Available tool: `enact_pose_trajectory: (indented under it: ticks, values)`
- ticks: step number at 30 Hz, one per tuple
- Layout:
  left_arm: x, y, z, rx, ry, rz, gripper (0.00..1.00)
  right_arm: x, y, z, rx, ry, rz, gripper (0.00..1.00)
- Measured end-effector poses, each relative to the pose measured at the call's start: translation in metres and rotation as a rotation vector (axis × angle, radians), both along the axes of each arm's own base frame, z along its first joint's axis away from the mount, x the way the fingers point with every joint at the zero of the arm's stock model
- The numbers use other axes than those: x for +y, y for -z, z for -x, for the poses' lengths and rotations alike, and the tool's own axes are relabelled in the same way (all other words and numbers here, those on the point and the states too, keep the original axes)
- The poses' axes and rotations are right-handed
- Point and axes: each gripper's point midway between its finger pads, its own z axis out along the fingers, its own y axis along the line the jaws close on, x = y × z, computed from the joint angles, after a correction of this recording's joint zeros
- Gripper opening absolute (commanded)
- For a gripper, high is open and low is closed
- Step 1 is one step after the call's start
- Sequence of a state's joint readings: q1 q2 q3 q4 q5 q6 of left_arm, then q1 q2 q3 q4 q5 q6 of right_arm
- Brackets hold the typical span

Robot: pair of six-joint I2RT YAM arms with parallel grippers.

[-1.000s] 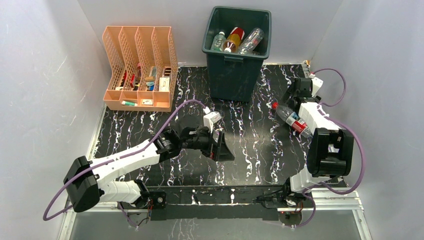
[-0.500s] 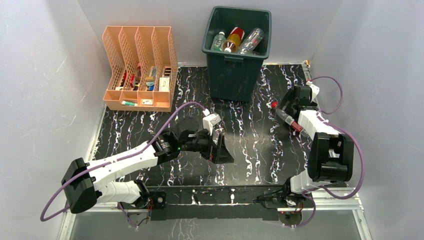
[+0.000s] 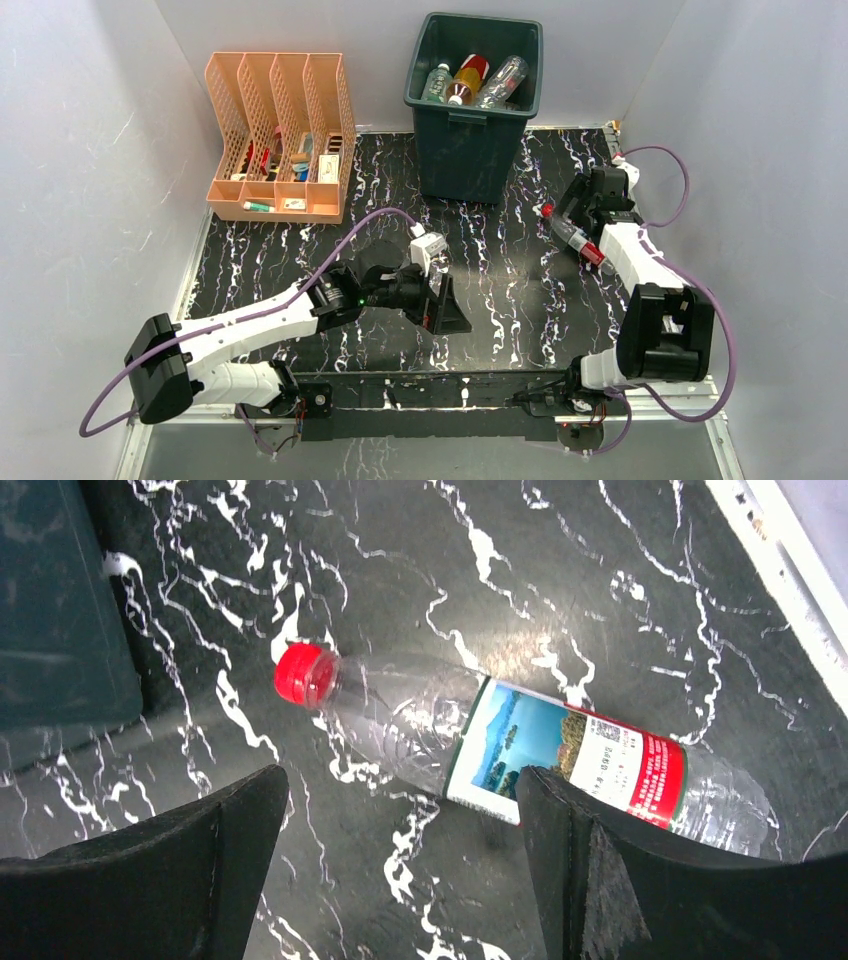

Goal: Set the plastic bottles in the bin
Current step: Pick up the plastic bottle at the center of the board.

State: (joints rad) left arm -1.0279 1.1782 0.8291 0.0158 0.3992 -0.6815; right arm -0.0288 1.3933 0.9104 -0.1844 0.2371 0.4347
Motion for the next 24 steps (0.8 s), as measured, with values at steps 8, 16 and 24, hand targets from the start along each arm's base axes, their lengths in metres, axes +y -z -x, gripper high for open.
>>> enact_pose_trajectory:
  ticks: [8, 16, 24]
  values:
    - [-0.002, 0.006, 0.004, 0.001, 0.004, -0.022, 0.98, -0.036, 0.021, -0.016, 0.058, 0.119, 0.029, 0.96]
    - [0.002, 0.008, 0.006, 0.003, -0.002, -0.041, 0.98, -0.069, 0.042, -0.027, 0.108, 0.225, 0.039, 0.96]
    - [0.002, 0.008, 0.008, 0.000, -0.004, -0.044, 0.98, -0.046, 0.040, 0.000, 0.079, 0.189, -0.029, 0.95]
